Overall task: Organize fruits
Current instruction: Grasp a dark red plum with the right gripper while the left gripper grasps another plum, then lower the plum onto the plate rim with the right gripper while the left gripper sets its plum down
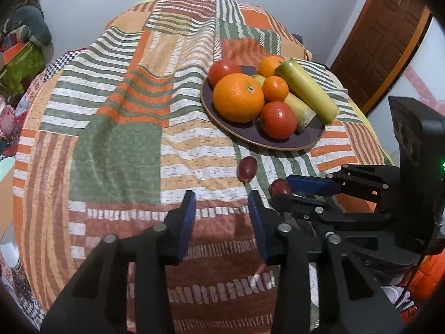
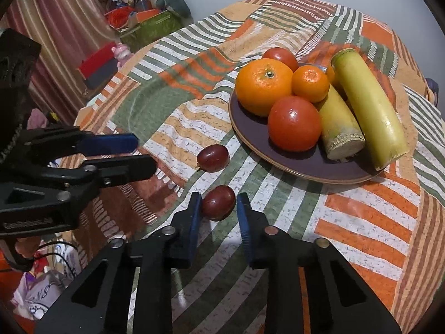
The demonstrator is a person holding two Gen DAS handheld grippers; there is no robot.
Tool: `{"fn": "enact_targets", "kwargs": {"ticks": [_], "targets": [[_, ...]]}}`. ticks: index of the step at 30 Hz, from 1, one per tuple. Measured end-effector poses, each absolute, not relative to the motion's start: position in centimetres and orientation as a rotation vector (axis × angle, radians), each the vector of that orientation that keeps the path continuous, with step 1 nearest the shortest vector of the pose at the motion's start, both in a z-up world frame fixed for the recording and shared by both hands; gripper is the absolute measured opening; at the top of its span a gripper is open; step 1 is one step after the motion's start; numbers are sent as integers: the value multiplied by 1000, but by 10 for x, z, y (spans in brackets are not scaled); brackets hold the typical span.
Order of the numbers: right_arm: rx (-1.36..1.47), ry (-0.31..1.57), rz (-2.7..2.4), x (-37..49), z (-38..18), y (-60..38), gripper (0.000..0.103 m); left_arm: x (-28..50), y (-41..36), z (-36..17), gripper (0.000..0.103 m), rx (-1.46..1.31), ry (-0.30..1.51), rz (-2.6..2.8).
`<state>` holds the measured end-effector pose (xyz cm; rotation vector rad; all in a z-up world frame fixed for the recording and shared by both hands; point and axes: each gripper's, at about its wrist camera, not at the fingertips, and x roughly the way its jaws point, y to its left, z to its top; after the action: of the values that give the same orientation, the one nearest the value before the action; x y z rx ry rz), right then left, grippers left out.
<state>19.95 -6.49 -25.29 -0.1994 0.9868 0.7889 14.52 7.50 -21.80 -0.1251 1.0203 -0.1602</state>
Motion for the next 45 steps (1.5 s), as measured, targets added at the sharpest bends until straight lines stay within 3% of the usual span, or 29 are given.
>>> {"fn": "enact_targets", "kwargs": {"ticks": [17,23,45], "targets": [[-114,896,701,212,-222,-118,21,193,45,-240,32,-75,1067,-196],[-88,908,663,222,-226,-129,22,196,35,-243,19,-30,1062,-206],[-92,905,693,242,-233,-118,22,223,34,-220,19,-63,996,-229]]}}
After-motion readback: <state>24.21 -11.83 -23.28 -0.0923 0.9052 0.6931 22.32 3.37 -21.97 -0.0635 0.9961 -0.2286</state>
